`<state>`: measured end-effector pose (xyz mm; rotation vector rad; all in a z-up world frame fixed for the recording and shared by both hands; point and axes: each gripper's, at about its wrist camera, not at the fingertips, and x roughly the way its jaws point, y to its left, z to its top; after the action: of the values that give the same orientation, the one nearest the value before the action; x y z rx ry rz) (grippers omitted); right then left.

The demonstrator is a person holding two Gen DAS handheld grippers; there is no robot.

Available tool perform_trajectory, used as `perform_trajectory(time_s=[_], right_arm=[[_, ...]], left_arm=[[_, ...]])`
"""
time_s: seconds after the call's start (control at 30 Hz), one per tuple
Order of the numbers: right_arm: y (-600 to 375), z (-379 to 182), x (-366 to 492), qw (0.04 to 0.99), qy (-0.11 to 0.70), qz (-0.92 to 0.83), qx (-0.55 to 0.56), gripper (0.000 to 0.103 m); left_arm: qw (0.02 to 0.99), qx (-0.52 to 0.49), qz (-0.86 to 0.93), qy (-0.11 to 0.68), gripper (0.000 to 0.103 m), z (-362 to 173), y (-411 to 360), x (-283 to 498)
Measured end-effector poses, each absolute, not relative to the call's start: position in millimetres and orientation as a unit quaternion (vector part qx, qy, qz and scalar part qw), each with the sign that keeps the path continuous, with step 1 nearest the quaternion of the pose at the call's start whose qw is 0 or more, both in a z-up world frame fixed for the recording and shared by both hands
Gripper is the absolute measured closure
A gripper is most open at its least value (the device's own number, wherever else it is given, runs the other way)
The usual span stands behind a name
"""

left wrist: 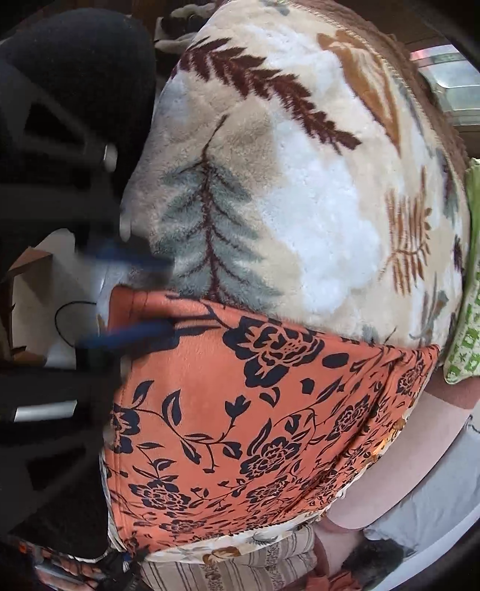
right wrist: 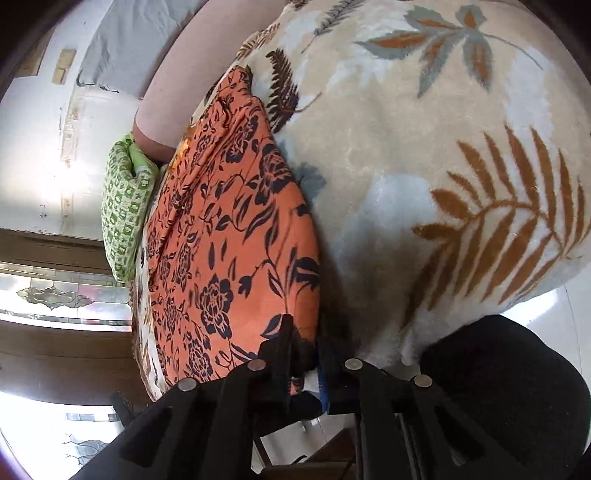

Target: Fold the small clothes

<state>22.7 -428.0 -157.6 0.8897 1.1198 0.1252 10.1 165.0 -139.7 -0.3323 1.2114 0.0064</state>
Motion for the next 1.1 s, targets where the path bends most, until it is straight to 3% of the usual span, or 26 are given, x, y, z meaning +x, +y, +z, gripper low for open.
perform_trajectory(time_s=[0.03, 0.1, 0.2, 0.23, 0.27, 0.3, 0.37, 0.4, 0.43, 0.5, 0.97, 1.07, 1.1], right_arm=[[-429.9, -156.6, 23.3, 0.756, 0.511, 0.053, 0.406, 0.064], [-431.9, -153.2, 24.5, 0.761, 0.504, 0.051, 0.405, 0.03], [-430.0, -155.4, 29.5, 0.76, 0.514, 0.055, 0.394, 0.03], [-430.6, -158.8, 30.5, 0.756, 0.519, 0.055, 0.395, 0.03], [-430.0, -163.4, 31.3, 0.75, 0.527, 0.054, 0.397, 0.03], [-429.7, -163.7, 32.1, 0.751, 0.528, 0.055, 0.392, 0.033], [-430.8, -167.6, 33.3, 0.746, 0.539, 0.051, 0.388, 0.049], [-431.7, -169.6, 33.9, 0.744, 0.543, 0.048, 0.387, 0.07], [-433.3, -170.5, 33.7, 0.745, 0.545, 0.044, 0.383, 0.08], [-438.7, -169.7, 32.2, 0.743, 0.541, 0.051, 0.391, 0.089], [-455.8, -150.0, 39.7, 0.75, 0.516, 0.097, 0.403, 0.092], [-449.7, -150.5, 49.7, 0.752, 0.541, 0.089, 0.365, 0.085], [-448.4, -150.9, 50.3, 0.753, 0.545, 0.09, 0.357, 0.067]], left_arm=[[0.812, -0.157, 0.004, 0.563, 0.046, -139.3, 165.5, 9.2], [0.81, -0.168, 0.005, 0.562, 0.042, -140.0, 167.0, 9.1], [0.801, -0.182, 0.004, 0.571, 0.042, -145.2, 166.9, 9.6], [0.802, -0.18, 0.003, 0.57, 0.052, -145.3, 164.0, 11.1], [0.801, -0.177, 0.0, 0.571, 0.078, -145.7, 163.3, 11.8], [0.797, -0.183, -0.013, 0.576, 0.089, -147.1, 164.4, 12.0], [0.788, -0.209, -0.026, 0.579, 0.095, -148.4, 175.1, 8.8], [0.786, -0.213, -0.031, 0.579, 0.095, -148.0, 178.0, 9.5], [0.786, -0.215, -0.035, 0.578, 0.096, -146.5, 179.6, 9.6], [0.79, -0.218, -0.046, 0.571, 0.096, -139.3, 181.3, 8.6], [0.798, -0.21, -0.07, 0.561, 0.096, -109.6, 178.5, 17.4], [0.791, -0.193, -0.064, 0.577, 0.096, -120.8, 175.9, 23.2], [0.786, -0.193, -0.06, 0.584, 0.096, -127.7, 174.7, 23.1]])
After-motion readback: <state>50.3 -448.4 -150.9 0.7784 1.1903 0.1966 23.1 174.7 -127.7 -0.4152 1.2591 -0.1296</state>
